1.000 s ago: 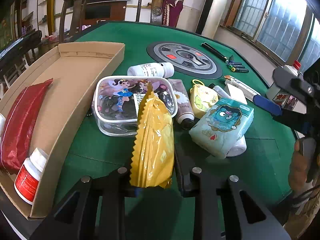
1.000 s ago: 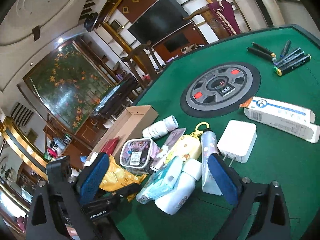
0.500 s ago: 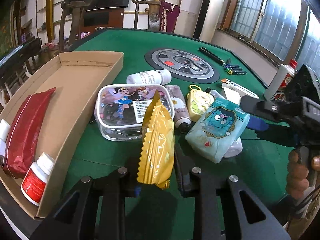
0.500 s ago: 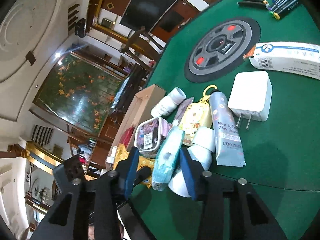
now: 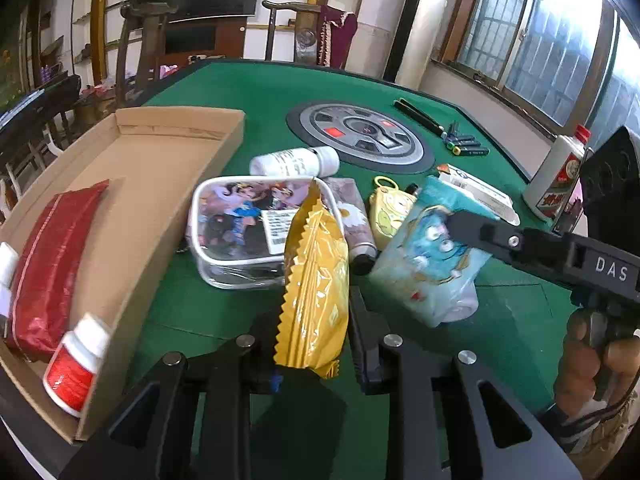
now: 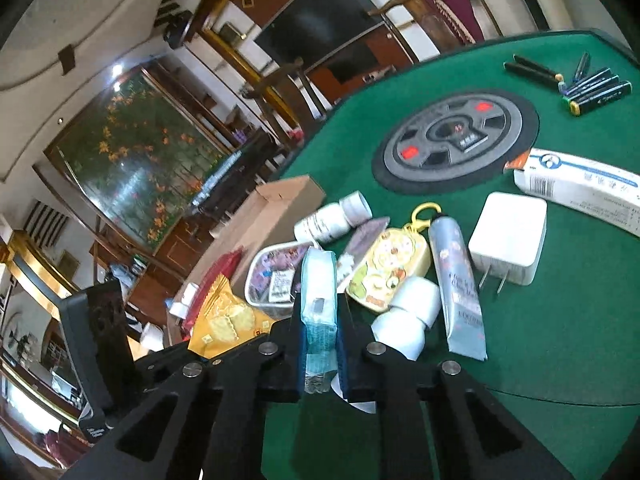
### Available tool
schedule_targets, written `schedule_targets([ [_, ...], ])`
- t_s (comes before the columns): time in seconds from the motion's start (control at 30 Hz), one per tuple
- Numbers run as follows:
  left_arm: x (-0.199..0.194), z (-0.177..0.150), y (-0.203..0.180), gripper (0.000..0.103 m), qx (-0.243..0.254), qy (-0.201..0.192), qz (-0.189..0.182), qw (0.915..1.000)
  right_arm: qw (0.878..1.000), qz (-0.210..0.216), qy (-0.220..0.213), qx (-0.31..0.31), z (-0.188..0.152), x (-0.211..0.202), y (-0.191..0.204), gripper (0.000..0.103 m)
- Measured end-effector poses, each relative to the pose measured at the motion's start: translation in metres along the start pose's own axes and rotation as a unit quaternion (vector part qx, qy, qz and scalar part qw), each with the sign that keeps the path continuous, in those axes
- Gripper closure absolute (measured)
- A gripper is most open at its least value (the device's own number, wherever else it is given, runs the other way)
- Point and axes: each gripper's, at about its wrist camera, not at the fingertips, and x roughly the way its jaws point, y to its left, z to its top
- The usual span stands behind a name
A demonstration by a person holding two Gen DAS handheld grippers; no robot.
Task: Organize objects
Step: 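Carry yellow packet toward tray with left gripper while right gripper grasps teal wet-wipes pack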
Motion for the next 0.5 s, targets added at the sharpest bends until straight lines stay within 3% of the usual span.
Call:
schedule_targets([
  [0.37, -0.048, 0.002, 0.031, 0.078, -0.025, -0.033, 0.016, 0.9990, 1.000, 0.008, -0.021, -0.011, 0.002, -0.010, 0.007, 0.090],
  [0.5, -0.076, 0.006, 0.049, 0.078, -0.039, -0.060, 0.041, 0.9966, 1.000, 0.009, -0.022, -0.018, 0.002, -0.010, 0.010, 0.090],
])
